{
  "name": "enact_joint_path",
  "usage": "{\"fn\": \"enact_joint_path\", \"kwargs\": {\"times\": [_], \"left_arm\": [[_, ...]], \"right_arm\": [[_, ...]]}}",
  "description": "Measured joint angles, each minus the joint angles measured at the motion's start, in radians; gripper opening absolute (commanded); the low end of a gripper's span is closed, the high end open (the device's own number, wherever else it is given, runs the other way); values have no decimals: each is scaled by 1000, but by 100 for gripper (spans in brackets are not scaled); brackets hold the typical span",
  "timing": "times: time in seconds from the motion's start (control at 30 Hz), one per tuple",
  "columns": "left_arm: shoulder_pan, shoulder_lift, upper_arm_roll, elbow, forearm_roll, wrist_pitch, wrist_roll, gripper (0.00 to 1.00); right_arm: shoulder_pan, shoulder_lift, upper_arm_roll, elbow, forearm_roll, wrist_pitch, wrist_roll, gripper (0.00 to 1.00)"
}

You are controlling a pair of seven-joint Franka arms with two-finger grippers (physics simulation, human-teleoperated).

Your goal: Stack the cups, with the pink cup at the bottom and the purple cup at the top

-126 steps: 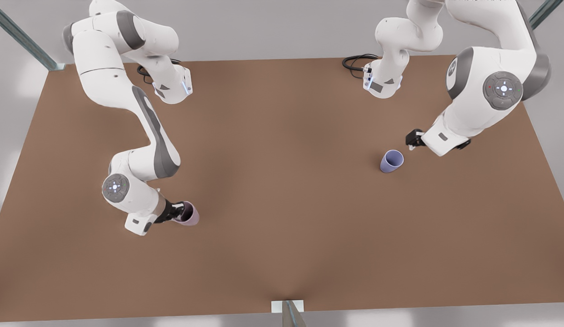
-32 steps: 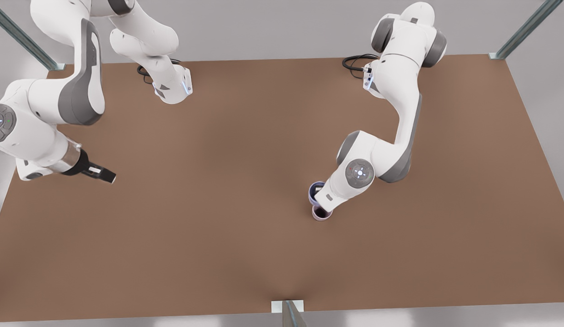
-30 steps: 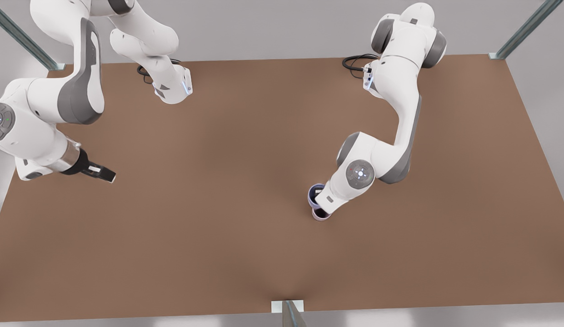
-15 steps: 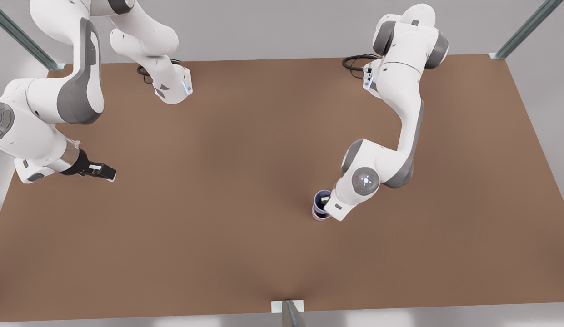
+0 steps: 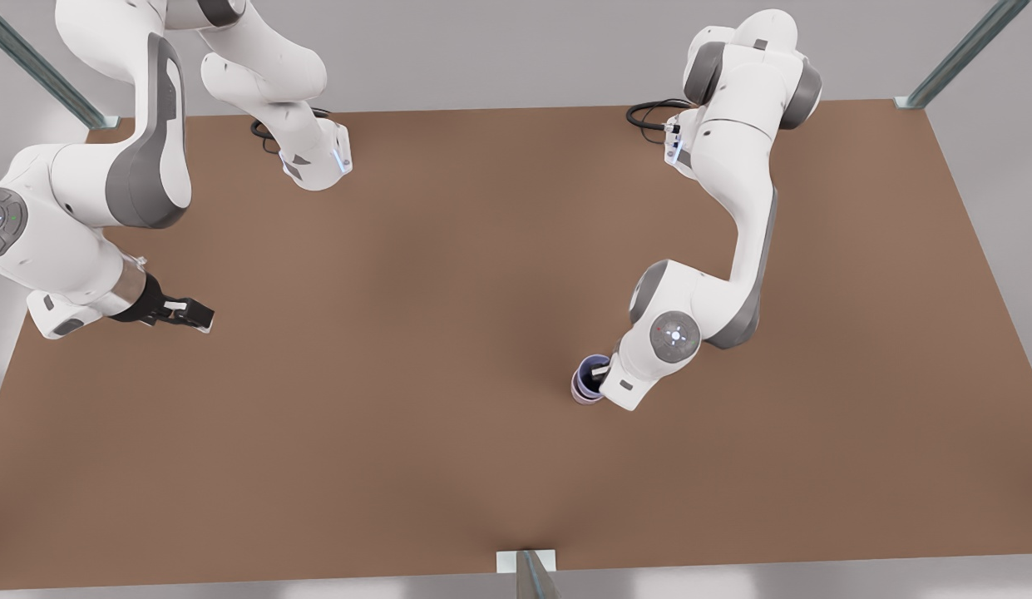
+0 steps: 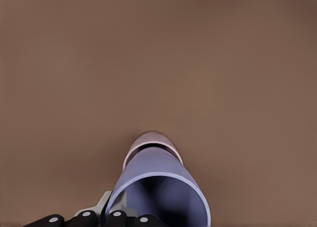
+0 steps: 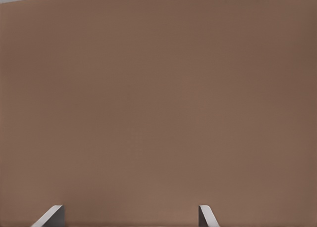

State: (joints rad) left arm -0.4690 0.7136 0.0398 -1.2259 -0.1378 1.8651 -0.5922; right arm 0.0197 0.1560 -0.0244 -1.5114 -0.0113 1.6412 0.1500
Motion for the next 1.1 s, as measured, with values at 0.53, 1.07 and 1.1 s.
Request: {"fn": "enact_joint_path", "kwargs": {"times": [0.53,1.07,1.1], "left_arm": [[4,31,-4,-5,-1,6,-23,21],[5,32,-8,-20,-15,27,-20,100],[5,32,-8,-20,-12,26,-21,100]], "right_arm": [[2,3,0,-1,0,2,-24,100],[2,5,0,0,0,2,-35,100],[2,5,0,0,0,3,-35,100]]}}
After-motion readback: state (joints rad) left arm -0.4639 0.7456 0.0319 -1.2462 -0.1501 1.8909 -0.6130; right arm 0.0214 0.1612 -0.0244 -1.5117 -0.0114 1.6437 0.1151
